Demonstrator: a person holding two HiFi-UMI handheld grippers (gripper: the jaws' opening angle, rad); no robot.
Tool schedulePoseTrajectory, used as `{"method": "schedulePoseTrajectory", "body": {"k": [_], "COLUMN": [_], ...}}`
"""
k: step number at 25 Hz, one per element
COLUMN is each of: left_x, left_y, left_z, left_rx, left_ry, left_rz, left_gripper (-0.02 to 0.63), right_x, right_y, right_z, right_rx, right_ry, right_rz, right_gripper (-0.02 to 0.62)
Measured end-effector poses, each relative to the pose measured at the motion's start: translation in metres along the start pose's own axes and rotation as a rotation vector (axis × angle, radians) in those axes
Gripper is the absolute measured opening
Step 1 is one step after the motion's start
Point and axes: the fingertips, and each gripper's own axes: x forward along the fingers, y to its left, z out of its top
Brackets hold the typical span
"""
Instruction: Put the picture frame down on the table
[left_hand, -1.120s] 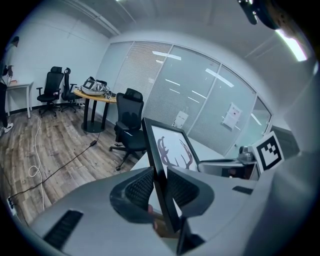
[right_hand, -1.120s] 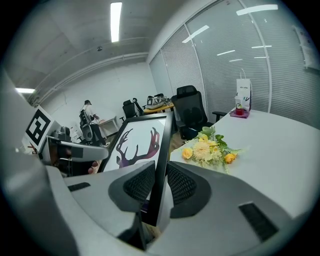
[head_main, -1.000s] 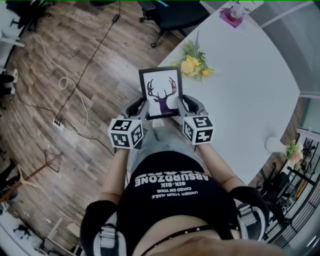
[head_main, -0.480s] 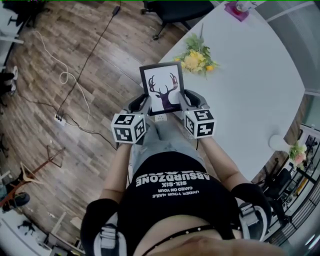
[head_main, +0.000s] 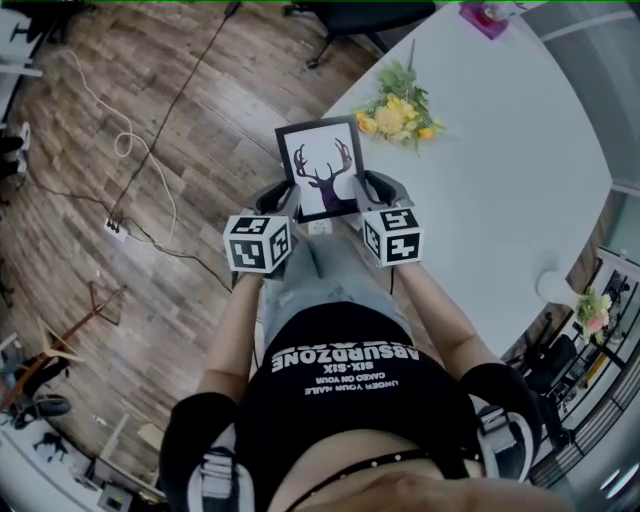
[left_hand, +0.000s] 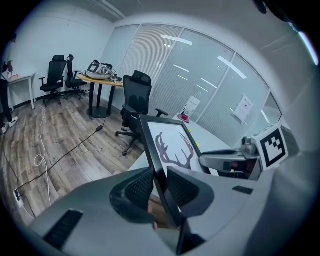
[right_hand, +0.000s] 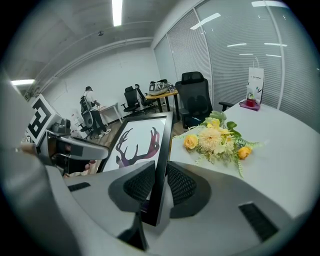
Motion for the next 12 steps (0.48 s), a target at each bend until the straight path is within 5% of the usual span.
{"method": "schedulePoseTrajectory", "body": {"k": [12], "left_x": [0.024], "left_y": [0.015], "left_z": [-0.012], "left_rx": [-0.033], "left_ry": [0.049], "left_rz": [-0.002], "left_gripper": [0.095], "right_x": [0.027], "right_y": [-0.009], "right_z": [-0.011], "right_rx": [0.004], "right_ry": [0.059], "right_rz": [-0.011], "right_gripper": [0.089]}}
